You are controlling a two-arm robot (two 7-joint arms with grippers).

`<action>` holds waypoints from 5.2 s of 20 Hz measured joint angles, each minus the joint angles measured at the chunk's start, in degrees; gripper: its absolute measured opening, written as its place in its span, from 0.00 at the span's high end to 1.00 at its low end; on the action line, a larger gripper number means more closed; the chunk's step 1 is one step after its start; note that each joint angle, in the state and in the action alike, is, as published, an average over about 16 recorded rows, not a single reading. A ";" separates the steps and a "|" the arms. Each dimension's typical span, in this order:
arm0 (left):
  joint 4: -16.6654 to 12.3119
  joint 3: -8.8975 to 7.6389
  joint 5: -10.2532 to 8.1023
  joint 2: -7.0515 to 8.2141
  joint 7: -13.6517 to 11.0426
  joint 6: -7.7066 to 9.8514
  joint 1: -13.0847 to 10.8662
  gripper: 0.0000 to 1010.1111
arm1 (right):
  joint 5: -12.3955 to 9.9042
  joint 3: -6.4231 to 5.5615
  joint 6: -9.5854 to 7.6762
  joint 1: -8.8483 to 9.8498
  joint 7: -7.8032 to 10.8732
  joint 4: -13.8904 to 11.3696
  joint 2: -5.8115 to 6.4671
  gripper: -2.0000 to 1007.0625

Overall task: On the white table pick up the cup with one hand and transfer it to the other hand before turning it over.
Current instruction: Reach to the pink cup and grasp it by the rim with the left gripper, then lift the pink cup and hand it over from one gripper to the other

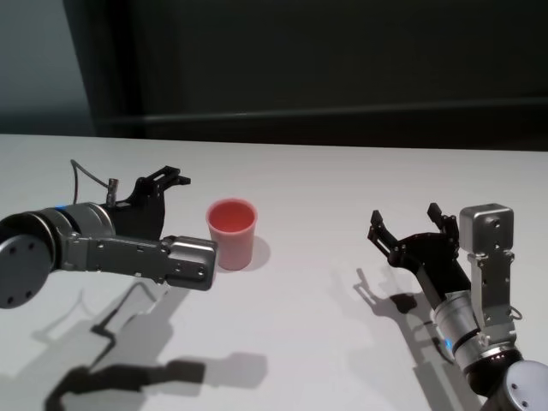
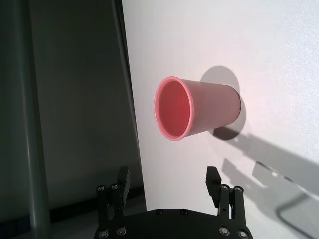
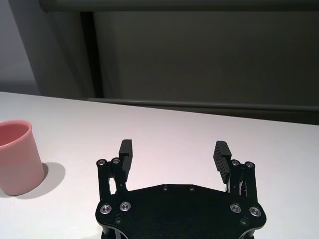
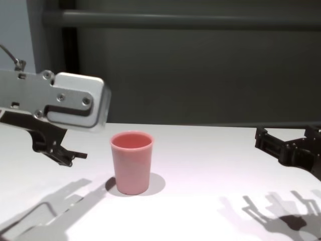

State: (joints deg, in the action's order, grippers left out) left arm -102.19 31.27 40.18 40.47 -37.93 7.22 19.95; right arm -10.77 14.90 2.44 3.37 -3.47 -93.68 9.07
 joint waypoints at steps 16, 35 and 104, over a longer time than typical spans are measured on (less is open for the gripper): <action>3.17 10.40 7.24 -0.82 -5.71 -3.29 8.47 0.01 | 0.00 0.00 0.00 0.00 0.00 0.00 0.00 0.01; 10.07 17.59 9.10 -4.10 -11.12 -7.45 16.85 0.01 | 0.00 0.00 0.00 0.00 0.00 0.00 0.00 0.01; 20.10 5.61 -29.17 -4.92 0.51 -18.70 11.21 0.95 | 0.00 0.00 0.00 0.00 0.00 0.00 0.00 0.01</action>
State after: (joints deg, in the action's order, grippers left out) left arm -82.09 36.88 11.01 35.54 -37.42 -11.48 31.17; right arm -10.77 14.90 2.44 3.37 -3.47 -93.68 9.07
